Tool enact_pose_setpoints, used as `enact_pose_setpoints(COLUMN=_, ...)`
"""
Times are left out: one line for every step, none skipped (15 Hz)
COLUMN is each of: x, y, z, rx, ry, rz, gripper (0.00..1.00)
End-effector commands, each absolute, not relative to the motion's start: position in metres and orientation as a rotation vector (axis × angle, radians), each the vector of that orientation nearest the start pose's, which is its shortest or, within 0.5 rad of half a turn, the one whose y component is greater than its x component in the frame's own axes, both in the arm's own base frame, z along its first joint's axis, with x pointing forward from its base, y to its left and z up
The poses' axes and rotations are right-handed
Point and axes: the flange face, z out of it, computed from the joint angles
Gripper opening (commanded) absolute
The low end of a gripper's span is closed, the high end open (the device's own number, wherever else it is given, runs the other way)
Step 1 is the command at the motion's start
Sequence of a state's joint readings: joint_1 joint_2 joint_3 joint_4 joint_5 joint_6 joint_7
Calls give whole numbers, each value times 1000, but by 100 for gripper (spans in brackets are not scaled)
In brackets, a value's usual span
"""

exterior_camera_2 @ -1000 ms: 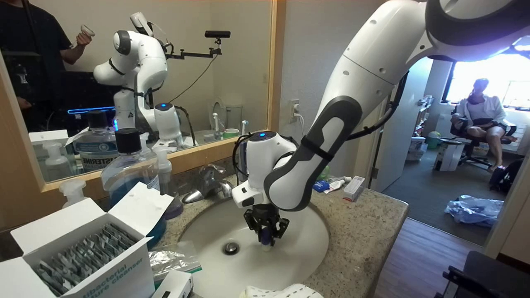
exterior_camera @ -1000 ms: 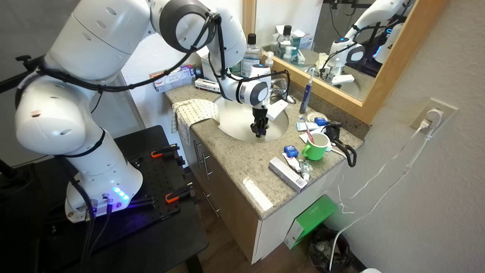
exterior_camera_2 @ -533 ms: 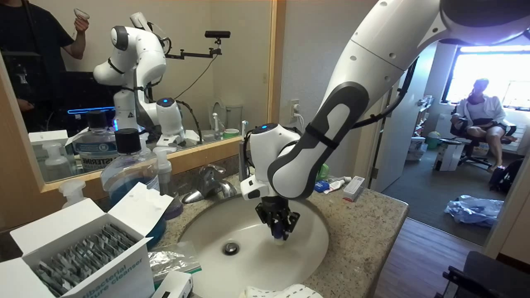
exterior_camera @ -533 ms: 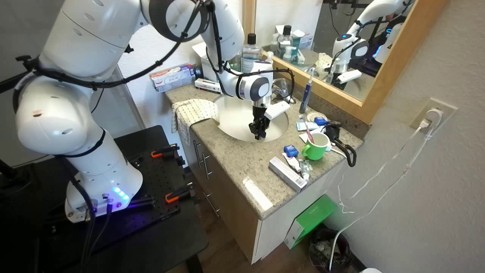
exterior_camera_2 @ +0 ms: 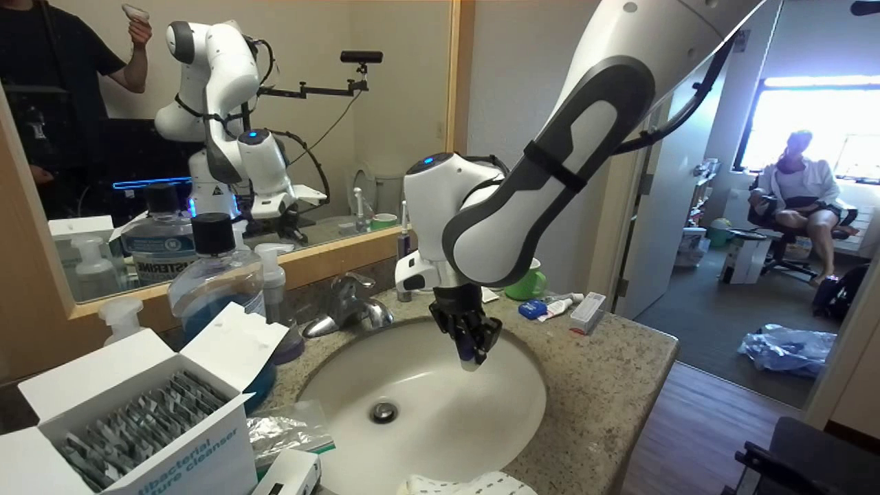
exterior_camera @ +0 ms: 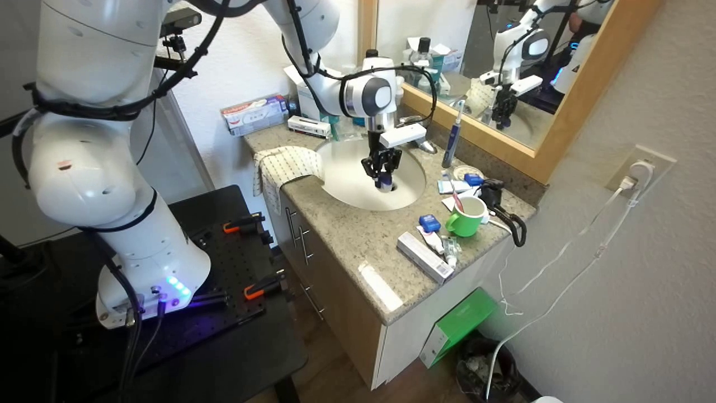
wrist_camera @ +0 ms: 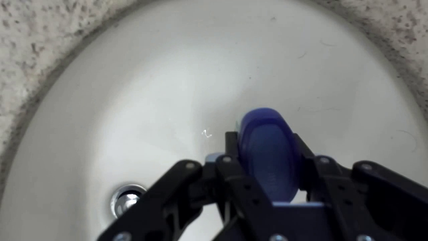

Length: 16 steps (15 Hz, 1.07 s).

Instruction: Remove the Vaseline from the sink and place it on the right side of the counter

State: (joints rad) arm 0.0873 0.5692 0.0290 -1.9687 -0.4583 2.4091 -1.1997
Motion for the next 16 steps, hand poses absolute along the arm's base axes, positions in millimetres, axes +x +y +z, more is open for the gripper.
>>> enact_pose_setpoints(x=586, y=65, z=204, rx=2081, ry=2051, rz=-430, gripper=15)
enact_pose_setpoints(x=588, y=62, z=208, rx=2119, ry=2019, rz=-440, gripper=15)
enact_pose_setpoints(x=589, y=60, z=211, rx=2159, ry=1985, rz=-449, gripper=15)
enact_pose_setpoints(x=591, y=55, z=212, rx=2203, ry=1958, rz=-450, gripper=15)
enact_pose_setpoints(x=593, y=49, z=212, rx=2239, ry=1942, rz=-447, gripper=15)
enact_pose_setpoints(x=596, y=40, z=212, rx=2290, ry=1910, rz=-433, gripper=15)
enact_pose_setpoints(x=600, y=33, z=211, rx=2334, ry=1890, rz=-413, gripper=15)
enact_pose_setpoints(x=605, y=22, z=210, rx=2384, ry=1871, rz=-393, gripper=15)
enact_pose_setpoints(x=608, y=12, z=210, rx=2431, ry=1844, rz=-376, gripper=15)
enact_pose_setpoints(x=613, y=1, z=210, rx=2486, ry=1803, rz=-351, gripper=15)
enact_pose_setpoints(x=617, y=-11, z=213, rx=2531, ry=1769, rz=-333, gripper=15)
enact_pose_setpoints(x=622, y=-24, z=215, rx=2583, ry=1715, rz=-305, gripper=15)
enact_pose_setpoints(x=626, y=-36, z=218, rx=2630, ry=1665, rz=-284, gripper=15)
enact_pose_setpoints(x=631, y=-48, z=222, rx=2666, ry=1629, rz=-268, gripper=15)
enact_pose_setpoints(x=636, y=-57, z=224, rx=2691, ry=1602, rz=-251, gripper=15)
enact_pose_setpoints(x=641, y=-65, z=226, rx=2718, ry=1568, rz=-234, gripper=15)
